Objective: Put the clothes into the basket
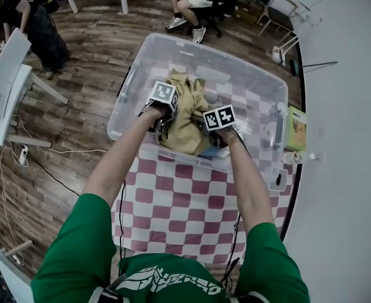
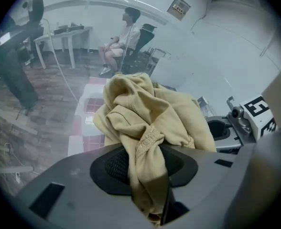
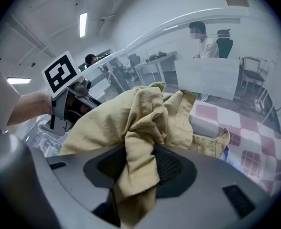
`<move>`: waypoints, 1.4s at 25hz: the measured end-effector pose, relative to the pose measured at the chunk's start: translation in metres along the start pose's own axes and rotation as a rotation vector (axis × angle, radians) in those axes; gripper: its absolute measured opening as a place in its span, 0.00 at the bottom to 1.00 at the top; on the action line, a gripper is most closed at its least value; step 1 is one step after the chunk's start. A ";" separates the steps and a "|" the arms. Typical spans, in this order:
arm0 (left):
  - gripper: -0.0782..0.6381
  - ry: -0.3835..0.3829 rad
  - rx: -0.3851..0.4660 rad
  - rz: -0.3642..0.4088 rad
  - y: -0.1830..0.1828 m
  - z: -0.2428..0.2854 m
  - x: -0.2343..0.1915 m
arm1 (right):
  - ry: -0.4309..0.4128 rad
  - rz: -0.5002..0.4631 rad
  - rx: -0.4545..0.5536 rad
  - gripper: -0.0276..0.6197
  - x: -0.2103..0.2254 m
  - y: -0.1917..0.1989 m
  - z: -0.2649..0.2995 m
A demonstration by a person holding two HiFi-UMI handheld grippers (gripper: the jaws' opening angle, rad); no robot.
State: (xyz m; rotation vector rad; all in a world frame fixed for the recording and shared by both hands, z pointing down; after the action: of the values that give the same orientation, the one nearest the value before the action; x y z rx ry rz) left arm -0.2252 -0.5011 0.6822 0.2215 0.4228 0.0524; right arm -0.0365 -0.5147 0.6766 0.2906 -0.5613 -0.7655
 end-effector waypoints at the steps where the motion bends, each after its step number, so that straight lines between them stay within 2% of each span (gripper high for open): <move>1: 0.30 -0.007 -0.003 0.004 0.000 0.001 0.000 | 0.001 0.000 -0.002 0.32 0.001 0.001 0.001; 6: 0.30 -0.030 -0.011 0.022 0.000 0.004 -0.004 | 0.003 0.002 0.012 0.32 0.002 0.002 0.001; 8: 0.30 -0.063 -0.028 0.049 0.002 0.003 -0.006 | 0.012 0.002 0.021 0.32 0.003 0.003 -0.001; 12: 0.30 -0.175 -0.071 0.186 0.004 0.000 -0.011 | 0.030 0.001 0.048 0.35 0.003 0.001 -0.011; 15: 0.30 -0.228 -0.068 0.270 0.004 -0.004 -0.010 | 0.038 -0.012 0.070 0.36 -0.001 -0.001 -0.022; 22: 0.30 -0.231 0.106 0.353 -0.018 -0.048 0.029 | 0.078 -0.056 0.143 0.36 -0.015 -0.013 -0.064; 25: 0.30 -0.175 0.238 0.359 -0.023 -0.076 0.053 | 0.103 -0.089 0.207 0.36 -0.026 -0.020 -0.095; 29: 0.26 -0.094 0.362 0.322 -0.017 -0.116 0.083 | 0.120 -0.156 0.304 0.35 -0.046 -0.027 -0.140; 30: 0.22 -0.090 0.400 0.320 -0.015 -0.128 0.089 | 0.129 -0.165 0.331 0.32 -0.052 -0.027 -0.154; 32: 0.18 -0.064 0.477 0.314 -0.007 -0.150 0.104 | 0.150 -0.168 0.395 0.17 -0.066 -0.026 -0.182; 35: 0.14 0.049 0.581 0.244 0.015 -0.178 0.129 | 0.160 -0.157 0.488 0.09 -0.088 -0.013 -0.219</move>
State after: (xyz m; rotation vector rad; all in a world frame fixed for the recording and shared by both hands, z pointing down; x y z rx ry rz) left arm -0.1809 -0.4382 0.4757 0.8452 0.4506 0.1754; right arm 0.0311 -0.4496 0.4596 0.8482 -0.5729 -0.7406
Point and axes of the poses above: the fingertips, and each gripper's own axes: z forward along the fingers, x to its right, y out of its underside, the point moved 9 cm from there along -z, backward along the fingers, and after that the axes turned 5 degrees about -x, right-handed, at the moved point
